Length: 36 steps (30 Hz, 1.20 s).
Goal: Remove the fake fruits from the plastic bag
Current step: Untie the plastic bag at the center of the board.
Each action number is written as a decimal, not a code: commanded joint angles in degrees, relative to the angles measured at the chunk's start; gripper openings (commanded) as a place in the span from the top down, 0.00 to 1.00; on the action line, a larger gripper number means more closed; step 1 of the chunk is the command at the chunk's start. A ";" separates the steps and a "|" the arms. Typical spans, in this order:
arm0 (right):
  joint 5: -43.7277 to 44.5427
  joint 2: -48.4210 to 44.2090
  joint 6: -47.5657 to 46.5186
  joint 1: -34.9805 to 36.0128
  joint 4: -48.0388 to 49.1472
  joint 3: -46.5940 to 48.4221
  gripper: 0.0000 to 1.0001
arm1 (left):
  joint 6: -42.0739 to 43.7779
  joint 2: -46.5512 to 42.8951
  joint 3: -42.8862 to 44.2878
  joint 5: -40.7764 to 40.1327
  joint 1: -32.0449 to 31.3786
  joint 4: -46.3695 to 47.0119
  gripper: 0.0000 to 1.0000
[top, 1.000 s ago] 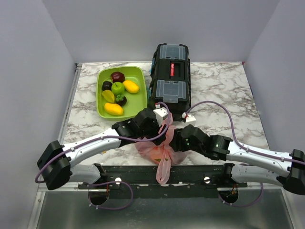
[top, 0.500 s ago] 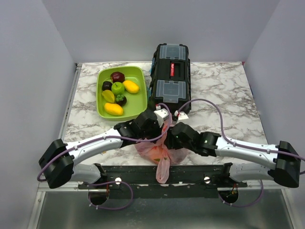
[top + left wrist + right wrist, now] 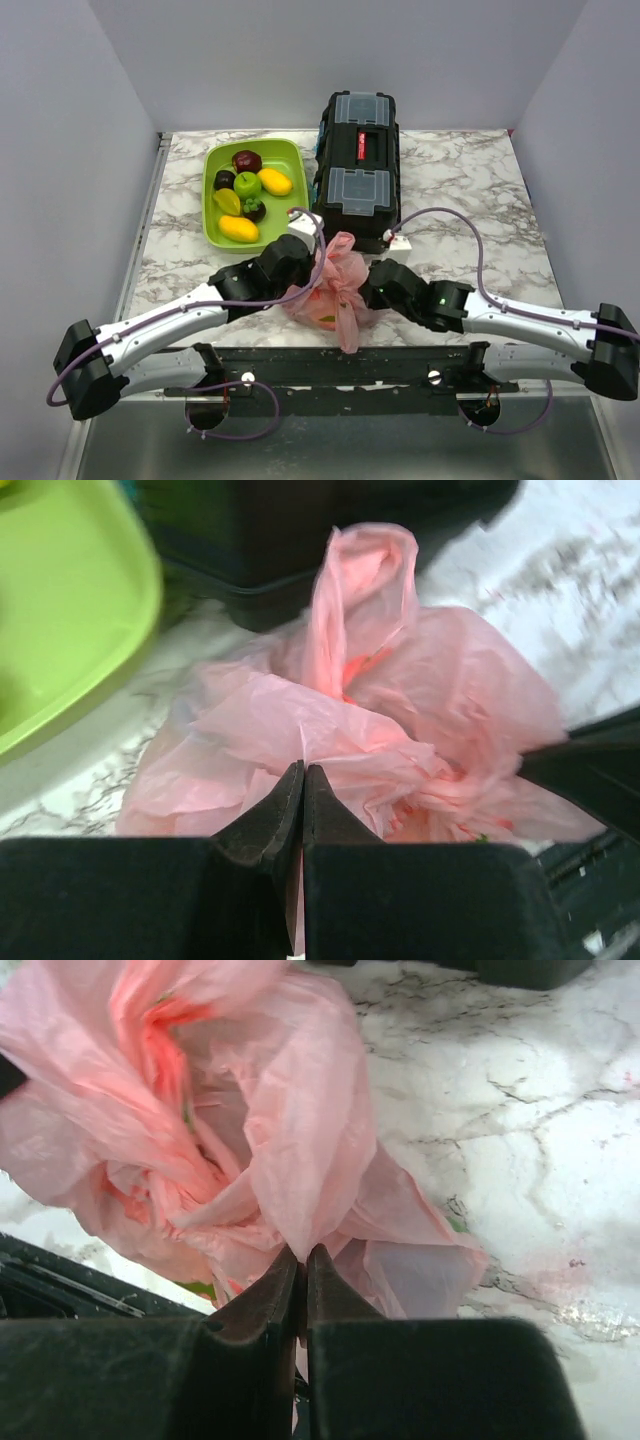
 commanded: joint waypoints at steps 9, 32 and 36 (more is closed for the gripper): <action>11.12 -12.67 7.22 -0.06 -5.95 -8.10 0.97 | -9.21 -9.97 -7.27 -10.75 2.37 -0.33 1.00; 7.94 -11.40 4.68 -0.08 -5.86 -5.97 0.97 | 15.63 9.17 12.06 15.16 -0.81 -11.42 0.25; 8.08 -11.98 4.63 -0.10 -5.54 -6.37 0.97 | 15.15 11.26 11.75 11.42 -2.28 -11.32 0.28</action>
